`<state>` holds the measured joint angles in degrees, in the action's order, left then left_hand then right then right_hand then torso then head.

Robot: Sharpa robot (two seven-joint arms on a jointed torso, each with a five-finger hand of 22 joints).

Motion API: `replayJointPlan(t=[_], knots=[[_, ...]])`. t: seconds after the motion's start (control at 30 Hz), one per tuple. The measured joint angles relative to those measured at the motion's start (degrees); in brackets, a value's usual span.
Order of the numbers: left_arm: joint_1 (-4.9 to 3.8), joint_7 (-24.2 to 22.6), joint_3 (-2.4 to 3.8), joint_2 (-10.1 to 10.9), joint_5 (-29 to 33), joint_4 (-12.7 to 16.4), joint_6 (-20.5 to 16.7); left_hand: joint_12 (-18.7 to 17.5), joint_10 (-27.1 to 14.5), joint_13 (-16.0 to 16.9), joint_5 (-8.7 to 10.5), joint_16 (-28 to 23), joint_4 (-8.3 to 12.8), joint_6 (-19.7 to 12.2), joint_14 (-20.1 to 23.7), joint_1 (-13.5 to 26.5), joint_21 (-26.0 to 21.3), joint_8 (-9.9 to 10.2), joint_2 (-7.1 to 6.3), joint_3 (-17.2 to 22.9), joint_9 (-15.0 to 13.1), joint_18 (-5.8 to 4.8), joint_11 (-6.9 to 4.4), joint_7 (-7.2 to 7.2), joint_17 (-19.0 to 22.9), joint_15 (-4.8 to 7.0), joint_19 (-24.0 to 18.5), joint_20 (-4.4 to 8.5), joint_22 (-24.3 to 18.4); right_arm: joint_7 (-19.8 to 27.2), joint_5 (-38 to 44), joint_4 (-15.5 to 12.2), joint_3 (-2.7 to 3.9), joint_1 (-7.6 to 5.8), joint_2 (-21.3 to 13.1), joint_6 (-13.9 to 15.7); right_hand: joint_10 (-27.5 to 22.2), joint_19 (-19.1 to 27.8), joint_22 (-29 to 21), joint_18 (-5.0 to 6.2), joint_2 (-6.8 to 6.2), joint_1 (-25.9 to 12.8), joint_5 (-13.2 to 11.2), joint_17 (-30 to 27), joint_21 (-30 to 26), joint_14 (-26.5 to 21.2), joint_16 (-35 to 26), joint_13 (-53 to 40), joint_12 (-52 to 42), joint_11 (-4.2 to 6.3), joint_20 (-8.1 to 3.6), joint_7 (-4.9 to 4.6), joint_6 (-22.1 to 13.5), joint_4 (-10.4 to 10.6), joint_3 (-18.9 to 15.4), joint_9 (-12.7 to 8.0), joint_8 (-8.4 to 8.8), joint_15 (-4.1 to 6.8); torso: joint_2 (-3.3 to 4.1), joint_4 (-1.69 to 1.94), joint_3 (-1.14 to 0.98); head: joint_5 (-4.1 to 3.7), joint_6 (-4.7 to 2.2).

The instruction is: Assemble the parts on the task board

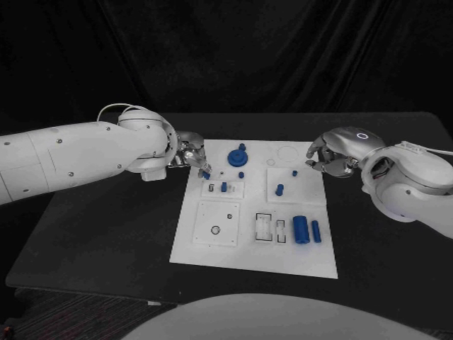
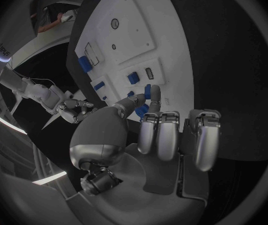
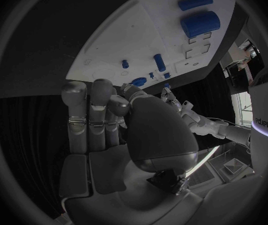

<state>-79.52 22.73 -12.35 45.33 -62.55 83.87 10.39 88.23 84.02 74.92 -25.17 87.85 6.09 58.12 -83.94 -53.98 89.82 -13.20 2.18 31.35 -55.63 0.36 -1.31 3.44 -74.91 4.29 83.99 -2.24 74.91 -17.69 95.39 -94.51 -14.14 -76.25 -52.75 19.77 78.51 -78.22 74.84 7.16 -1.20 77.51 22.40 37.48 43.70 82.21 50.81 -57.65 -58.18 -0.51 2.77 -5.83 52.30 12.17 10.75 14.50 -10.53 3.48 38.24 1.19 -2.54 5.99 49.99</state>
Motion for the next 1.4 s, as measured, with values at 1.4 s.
replayJointPlan(t=[1.4], knots=[[2.80,0.21,-0.03,-0.95,0.00,-0.69,-1.53,-0.91,0.00,0.00,-0.03,-0.97,-0.47,-0.07,0.00,0.47,0.00,0.06,0.87,0.47,-0.28,0.00,0.00,-0.07,0.00,0.00,0.00,0.00,0.00,-0.09,0.00,-0.06,0.01,0.25,-0.10,-0.05,0.00,0.00,-0.10,0.00,0.00,0.00,0.45,-0.17,-0.29,0.00,-0.23,0.12,0.28,0.00,0.00,0.00,0.00,-0.15,0.15,-0.05,0.00,0.00,0.04,-0.02,0.03,0.81,0.00]])
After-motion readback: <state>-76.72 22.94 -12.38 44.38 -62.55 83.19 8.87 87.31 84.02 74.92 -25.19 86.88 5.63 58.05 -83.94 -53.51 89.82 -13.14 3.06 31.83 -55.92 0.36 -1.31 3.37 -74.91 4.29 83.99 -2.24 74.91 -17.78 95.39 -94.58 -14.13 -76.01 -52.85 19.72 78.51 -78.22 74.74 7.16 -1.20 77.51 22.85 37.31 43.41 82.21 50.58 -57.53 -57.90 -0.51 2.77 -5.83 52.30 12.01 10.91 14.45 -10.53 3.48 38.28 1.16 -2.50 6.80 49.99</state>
